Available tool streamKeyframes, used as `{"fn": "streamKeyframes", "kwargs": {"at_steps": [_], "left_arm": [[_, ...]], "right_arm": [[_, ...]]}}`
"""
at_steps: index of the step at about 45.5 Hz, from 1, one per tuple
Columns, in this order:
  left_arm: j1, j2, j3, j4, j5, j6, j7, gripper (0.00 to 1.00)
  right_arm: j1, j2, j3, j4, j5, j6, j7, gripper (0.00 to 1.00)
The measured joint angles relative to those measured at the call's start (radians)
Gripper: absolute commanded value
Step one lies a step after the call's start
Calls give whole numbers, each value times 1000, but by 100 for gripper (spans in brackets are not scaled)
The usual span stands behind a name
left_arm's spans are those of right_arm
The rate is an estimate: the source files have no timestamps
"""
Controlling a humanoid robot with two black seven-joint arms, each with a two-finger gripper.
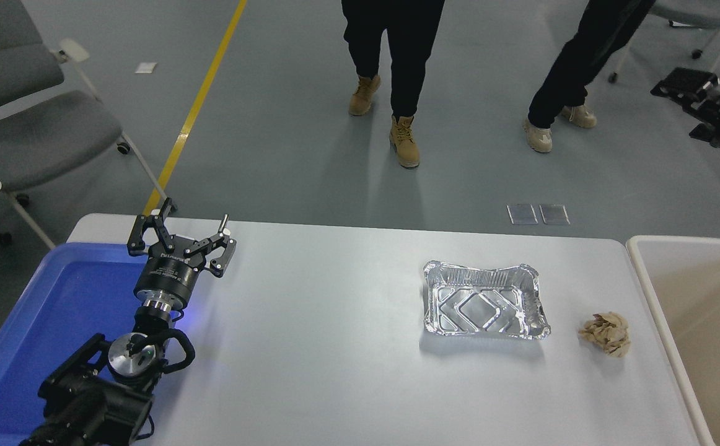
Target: Pick up paper cup place in dustbin
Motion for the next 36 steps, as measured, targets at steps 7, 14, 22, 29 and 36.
{"fn": "streamKeyframes", "kwargs": {"at_steps": [7,14,22,29,36], "left_arm": [[0,0,0,0,0,0,0,99],[0,0,0,0,0,0,0,99],[0,0,0,0,0,0,0,99],[0,0,0,0,0,0,0,99],[0,0,0,0,0,0,0,99]], "right_arm": [[138,46,-125,110,-2,68,1,100],[284,101,-231,239,-3,158,1,100],[409,190,-306,335,-1,288,2,100],[477,287,-335,388,11,413,3,100],[518,384,-347,430,23,497,3,100]]}}
